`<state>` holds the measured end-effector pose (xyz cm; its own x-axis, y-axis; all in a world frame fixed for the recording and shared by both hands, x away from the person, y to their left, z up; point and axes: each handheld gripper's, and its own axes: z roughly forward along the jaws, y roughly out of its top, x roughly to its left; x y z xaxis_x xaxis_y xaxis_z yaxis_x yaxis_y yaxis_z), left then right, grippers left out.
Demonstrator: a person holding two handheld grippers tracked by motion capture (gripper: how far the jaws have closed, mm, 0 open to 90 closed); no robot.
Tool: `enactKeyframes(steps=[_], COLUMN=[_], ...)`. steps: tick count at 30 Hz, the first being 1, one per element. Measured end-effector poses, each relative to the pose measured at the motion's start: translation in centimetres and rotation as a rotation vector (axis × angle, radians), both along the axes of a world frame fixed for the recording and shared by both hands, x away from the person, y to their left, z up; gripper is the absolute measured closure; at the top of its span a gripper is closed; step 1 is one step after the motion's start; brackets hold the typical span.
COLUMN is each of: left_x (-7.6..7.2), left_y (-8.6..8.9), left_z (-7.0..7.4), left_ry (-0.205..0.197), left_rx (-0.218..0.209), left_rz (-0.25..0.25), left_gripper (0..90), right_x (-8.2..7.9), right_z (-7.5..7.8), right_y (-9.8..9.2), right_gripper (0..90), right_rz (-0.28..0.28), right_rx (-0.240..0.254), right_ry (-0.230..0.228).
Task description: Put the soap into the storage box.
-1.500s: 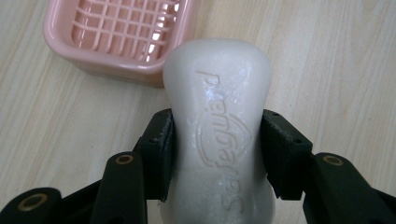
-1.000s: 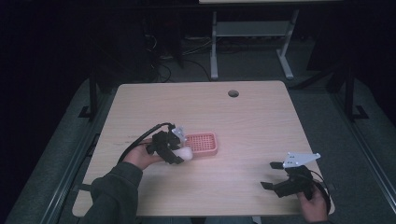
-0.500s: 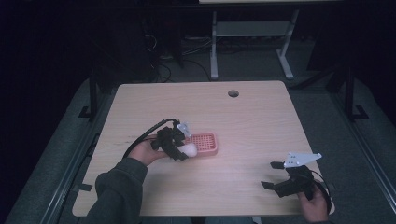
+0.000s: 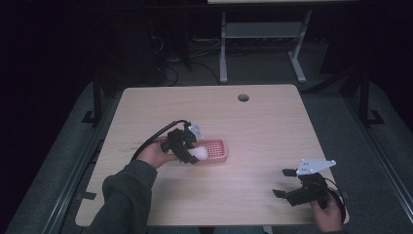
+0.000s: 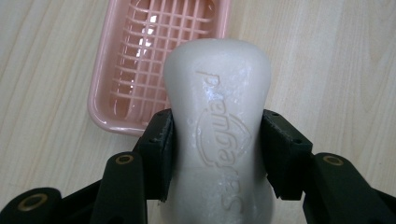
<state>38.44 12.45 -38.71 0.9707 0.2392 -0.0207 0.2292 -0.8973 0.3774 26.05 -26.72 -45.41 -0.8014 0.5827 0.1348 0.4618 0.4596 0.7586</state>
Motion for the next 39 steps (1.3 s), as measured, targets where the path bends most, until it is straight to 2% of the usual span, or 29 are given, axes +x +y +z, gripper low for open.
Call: enactKeyframes(steps=[16,27,39], left_x=[1.1,2.2,3.0], left_y=[-1.6,-2.1,-3.8], left_z=[0.3,-0.1,0.3], left_ry=[-0.001,0.017,0.005], left_rx=[0.017,-0.002,0.011], left_rz=[-0.018,-0.008,-0.027], left_gripper=[49.3,49.3,49.3], right_x=[-0.1,0.0,0.0], right_z=[0.0,0.0,0.0], right_y=[-0.3,-0.4,-0.5], right_gripper=[14.1,14.2,14.2], right_rz=[-0.009,-0.013,-0.012], right_rx=[0.010,0.012,0.015], right_ry=[-0.002,-0.003,0.000])
